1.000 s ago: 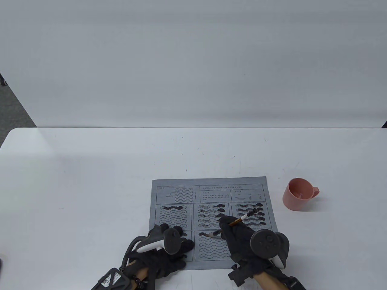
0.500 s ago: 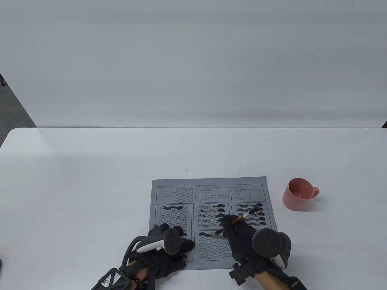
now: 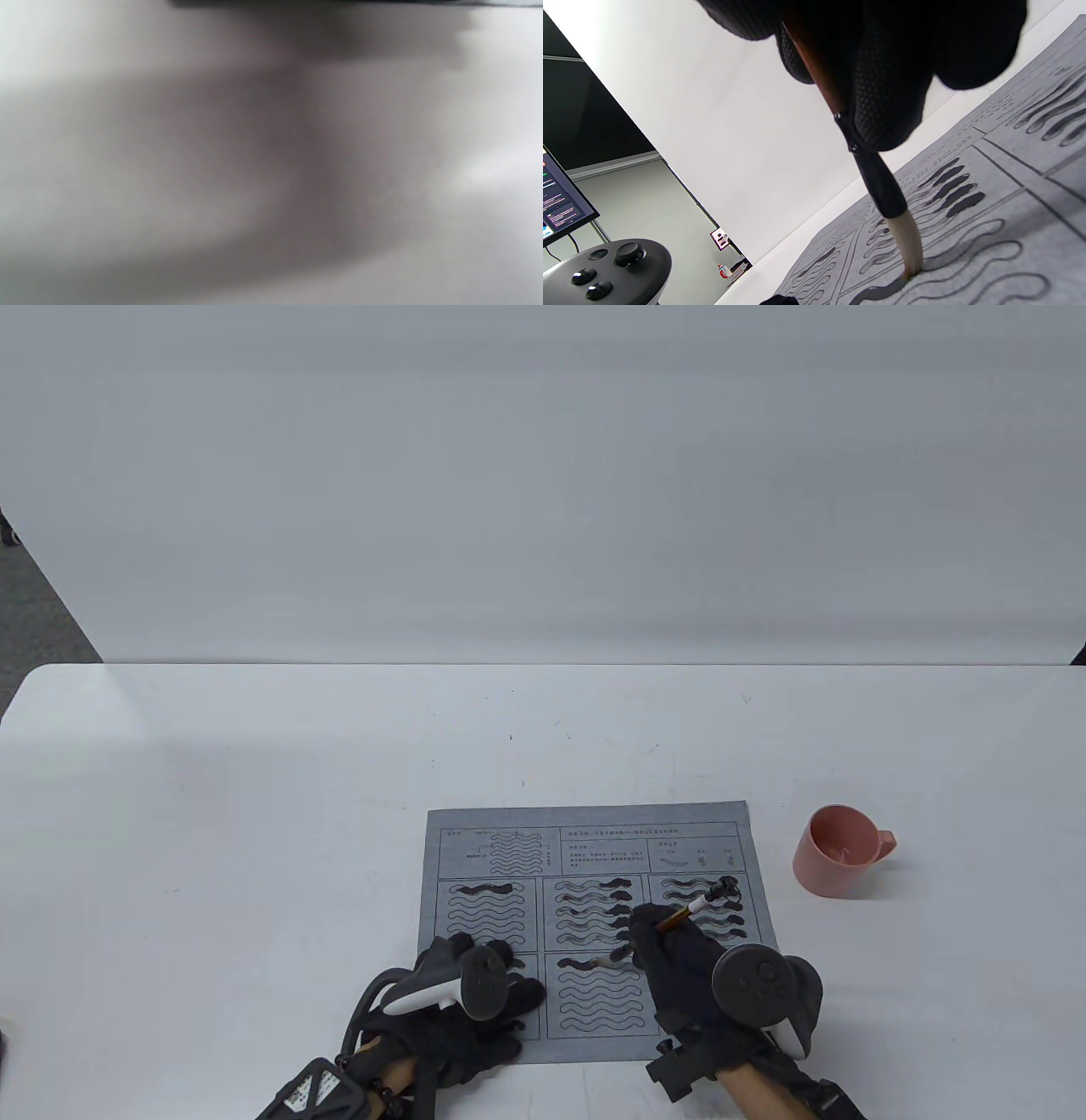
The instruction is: Trace patterns on water writing practice cloth with Chinese brush
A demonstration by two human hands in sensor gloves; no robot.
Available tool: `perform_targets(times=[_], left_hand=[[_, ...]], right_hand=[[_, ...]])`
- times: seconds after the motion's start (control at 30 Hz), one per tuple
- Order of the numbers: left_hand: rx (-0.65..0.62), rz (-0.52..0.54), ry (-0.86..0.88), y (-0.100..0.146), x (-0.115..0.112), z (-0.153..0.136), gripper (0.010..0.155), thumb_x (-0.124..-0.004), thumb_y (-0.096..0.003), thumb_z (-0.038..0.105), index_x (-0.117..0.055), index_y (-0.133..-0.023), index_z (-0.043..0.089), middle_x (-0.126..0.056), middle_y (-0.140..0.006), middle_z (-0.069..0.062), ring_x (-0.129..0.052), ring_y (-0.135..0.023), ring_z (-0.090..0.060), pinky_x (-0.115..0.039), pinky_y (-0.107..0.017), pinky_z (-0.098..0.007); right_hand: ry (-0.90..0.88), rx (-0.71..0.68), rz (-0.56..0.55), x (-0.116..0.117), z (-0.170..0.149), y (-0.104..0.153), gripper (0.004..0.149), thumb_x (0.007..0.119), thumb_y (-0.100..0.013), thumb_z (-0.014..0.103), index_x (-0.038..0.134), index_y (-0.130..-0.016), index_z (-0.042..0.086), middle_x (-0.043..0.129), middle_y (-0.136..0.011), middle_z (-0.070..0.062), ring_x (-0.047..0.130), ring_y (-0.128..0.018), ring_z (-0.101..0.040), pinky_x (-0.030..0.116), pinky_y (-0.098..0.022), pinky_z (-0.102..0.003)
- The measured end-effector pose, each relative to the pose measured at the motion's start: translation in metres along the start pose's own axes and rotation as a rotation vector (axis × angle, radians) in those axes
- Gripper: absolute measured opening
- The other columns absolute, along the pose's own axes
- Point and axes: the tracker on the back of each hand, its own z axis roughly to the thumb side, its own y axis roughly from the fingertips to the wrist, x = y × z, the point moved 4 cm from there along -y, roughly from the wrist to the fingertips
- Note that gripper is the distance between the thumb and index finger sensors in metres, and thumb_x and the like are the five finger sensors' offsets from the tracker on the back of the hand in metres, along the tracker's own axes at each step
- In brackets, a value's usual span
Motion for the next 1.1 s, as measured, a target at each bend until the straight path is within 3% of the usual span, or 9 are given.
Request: perform_targets(times=[1.1], left_hand=[[0.0,0.0,0.0,0.0,0.0,0.0,0.07,-0.049,-0.0451,0.067,0.003,-0.092,0.071,0.031,-0.102,0.02,0.032,-0.095,-0.029,0.011,-0.07,-0.058]], right_hand=[[0.024,0.015,-0.026,-0.0061,-0.0023,-0.0007,0.042,0.062,-0.057,0.032,0.075,-0.085,0.003,0.09,-0.081,-0.023,0.102,-0.053,-0.032,0.081,-0.044,-0.058]])
